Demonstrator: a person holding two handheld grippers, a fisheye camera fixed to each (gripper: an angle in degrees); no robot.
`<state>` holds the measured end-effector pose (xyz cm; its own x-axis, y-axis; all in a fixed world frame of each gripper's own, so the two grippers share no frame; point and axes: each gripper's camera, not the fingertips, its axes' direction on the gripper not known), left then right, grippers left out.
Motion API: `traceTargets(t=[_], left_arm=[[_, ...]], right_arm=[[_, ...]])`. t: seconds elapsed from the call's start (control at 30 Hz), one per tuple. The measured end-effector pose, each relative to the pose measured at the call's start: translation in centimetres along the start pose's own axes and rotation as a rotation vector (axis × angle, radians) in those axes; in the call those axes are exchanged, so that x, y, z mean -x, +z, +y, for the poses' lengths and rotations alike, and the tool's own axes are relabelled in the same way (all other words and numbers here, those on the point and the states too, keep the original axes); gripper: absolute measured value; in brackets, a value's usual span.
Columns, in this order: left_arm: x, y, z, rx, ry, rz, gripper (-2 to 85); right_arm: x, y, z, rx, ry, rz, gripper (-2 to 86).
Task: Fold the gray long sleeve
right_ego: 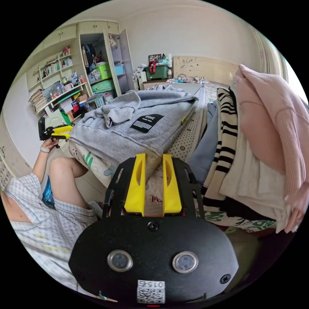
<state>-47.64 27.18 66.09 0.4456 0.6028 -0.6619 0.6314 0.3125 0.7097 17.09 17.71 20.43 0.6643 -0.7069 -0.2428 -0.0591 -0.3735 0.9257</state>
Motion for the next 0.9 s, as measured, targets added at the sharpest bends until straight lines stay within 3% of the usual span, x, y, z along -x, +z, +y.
traceTargets(t=[0.17,0.33,0.47,0.57,0.63,0.7,0.83,0.9], left_arm=[[1.3,-3.7,1.3,-0.071,-0.050,-0.006,3.1],[2.1,-9.8,4.9,-0.188,-0.123,0.080,1.6],[2.8,-9.8,5.4,-0.121,-0.156,0.078,2.8],[3.0,-16.3,4.4,-0.333,-0.140,0.111,5.3],[1.4,-22.0,1.4,-0.529,-0.070,0.052,6.7],[-0.6,-23.0,-3.3,-0.549,0.052,0.032,7.5],[-4.9,-16.5,-16.5,-0.430,0.296,0.190,9.3],[-7.2,-12.6,-21.4,-0.336,0.373,0.207,9.8]], right_arm=[[-1.6,-2.6,3.1,-0.075,0.095,-0.108,3.9],[0.2,-5.2,6.8,-0.092,0.053,-0.100,3.4],[1.1,-4.9,9.0,-0.037,0.029,-0.085,3.2],[1.7,-7.6,10.8,-0.039,0.021,0.026,0.1],[3.1,-12.1,12.2,-0.197,-0.017,0.086,0.0],[5.4,-14.4,12.4,-0.338,-0.078,0.163,0.4],[13.3,-14.3,10.3,-0.606,-0.333,0.294,5.3],[16.7,-12.6,8.7,-0.651,-0.485,0.337,7.0]])
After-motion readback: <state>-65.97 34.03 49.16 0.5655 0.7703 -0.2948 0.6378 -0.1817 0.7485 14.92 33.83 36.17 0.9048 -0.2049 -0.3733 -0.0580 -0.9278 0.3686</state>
